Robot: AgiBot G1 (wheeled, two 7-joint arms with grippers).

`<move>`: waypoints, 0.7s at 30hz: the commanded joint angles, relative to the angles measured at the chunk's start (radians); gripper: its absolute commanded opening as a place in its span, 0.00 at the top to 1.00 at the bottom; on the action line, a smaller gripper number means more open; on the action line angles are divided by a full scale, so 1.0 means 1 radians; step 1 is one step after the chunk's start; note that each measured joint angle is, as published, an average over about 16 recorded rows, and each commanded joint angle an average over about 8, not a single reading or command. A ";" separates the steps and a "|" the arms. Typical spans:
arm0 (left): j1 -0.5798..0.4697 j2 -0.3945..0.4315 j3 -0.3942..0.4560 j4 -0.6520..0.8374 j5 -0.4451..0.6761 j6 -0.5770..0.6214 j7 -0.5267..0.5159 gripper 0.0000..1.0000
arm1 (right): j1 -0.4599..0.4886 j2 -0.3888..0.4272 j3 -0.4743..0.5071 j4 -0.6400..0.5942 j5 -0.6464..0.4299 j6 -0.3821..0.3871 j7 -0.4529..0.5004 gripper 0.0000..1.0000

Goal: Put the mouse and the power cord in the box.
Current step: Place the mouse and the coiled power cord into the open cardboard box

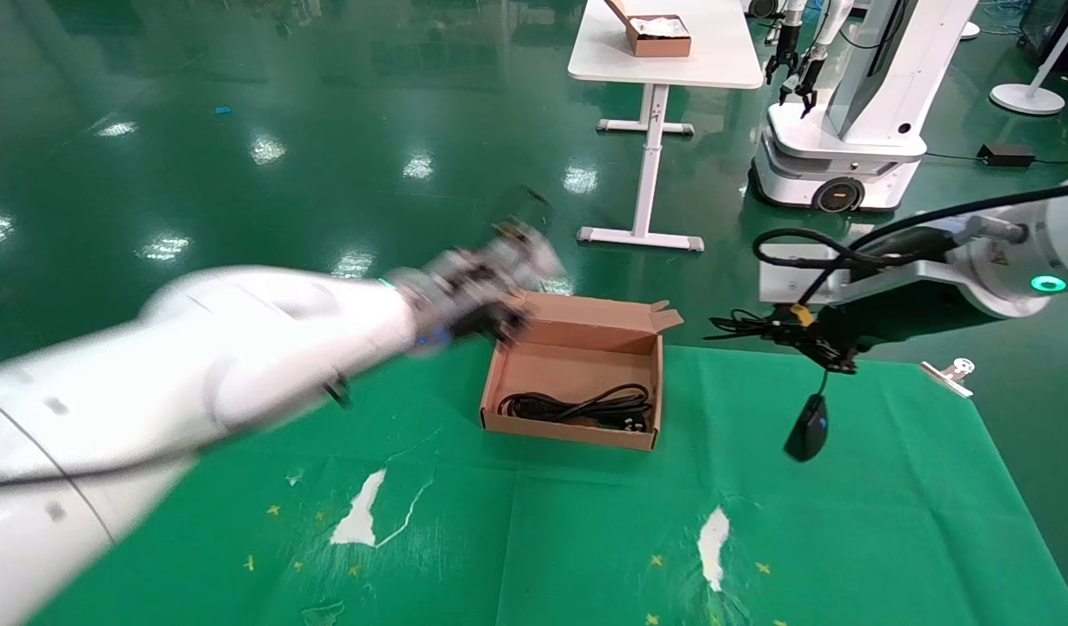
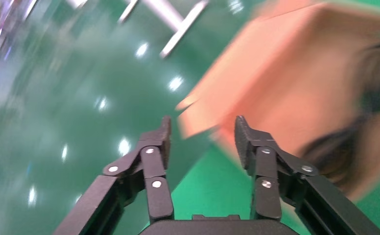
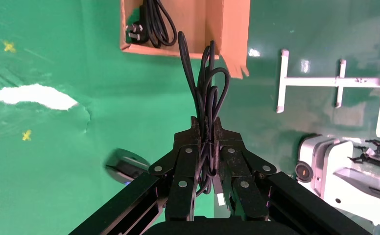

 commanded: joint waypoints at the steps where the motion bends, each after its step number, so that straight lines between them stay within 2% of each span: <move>1: -0.027 -0.006 -0.012 0.062 -0.020 -0.004 -0.032 0.00 | 0.003 -0.011 -0.001 -0.012 0.004 0.002 -0.012 1.00; 9: -0.081 -0.196 -0.068 0.027 -0.177 0.123 0.024 0.00 | 0.013 -0.146 -0.010 -0.123 0.044 0.041 -0.128 1.00; 16: -0.083 -0.217 -0.075 0.013 -0.201 0.138 0.047 0.00 | 0.030 -0.331 -0.027 -0.347 0.063 0.142 -0.325 1.00; 21: -0.083 -0.216 -0.077 0.017 -0.204 0.138 0.053 0.00 | 0.019 -0.402 -0.053 -0.461 0.083 0.291 -0.455 1.00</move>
